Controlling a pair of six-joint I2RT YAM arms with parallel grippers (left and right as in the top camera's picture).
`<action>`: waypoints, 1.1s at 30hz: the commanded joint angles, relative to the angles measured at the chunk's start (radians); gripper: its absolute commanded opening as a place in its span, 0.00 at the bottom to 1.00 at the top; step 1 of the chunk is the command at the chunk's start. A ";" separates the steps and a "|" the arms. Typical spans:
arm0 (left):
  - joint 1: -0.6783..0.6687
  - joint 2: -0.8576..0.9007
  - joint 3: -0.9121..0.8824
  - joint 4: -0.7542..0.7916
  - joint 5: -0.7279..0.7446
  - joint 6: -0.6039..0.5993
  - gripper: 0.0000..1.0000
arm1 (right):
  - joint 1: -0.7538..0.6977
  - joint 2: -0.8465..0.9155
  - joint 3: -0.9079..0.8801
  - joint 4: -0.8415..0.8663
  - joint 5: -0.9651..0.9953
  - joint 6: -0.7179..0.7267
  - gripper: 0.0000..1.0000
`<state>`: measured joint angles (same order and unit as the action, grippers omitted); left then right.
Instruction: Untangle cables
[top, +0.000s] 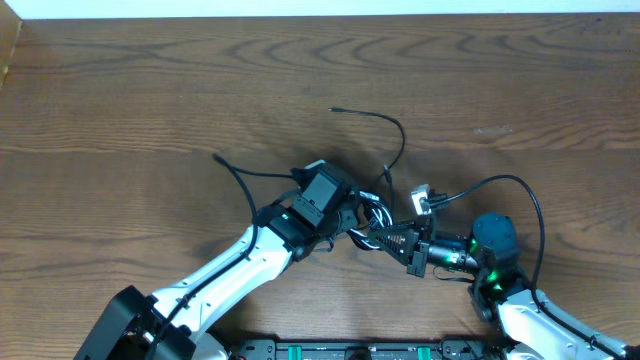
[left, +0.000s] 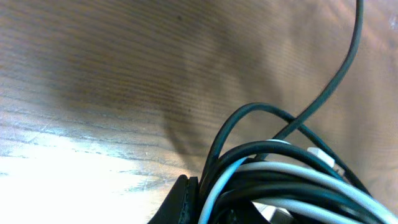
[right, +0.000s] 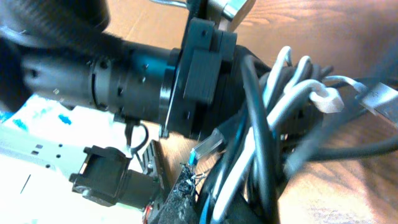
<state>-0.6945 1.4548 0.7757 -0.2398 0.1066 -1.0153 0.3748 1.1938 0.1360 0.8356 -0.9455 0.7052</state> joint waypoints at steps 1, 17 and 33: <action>0.101 0.032 -0.011 -0.026 -0.246 -0.120 0.12 | -0.016 -0.025 0.008 0.029 -0.290 -0.033 0.01; 0.185 0.033 -0.011 -0.142 -0.229 -0.304 0.17 | -0.024 -0.025 0.008 0.207 -0.414 -0.034 0.02; 0.138 0.035 -0.011 -0.134 0.018 0.167 0.82 | -0.024 -0.025 0.008 -0.181 0.107 -0.033 0.26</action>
<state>-0.5423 1.4849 0.7712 -0.3698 0.0875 -0.9607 0.3489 1.1713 0.1371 0.6907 -0.9905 0.6838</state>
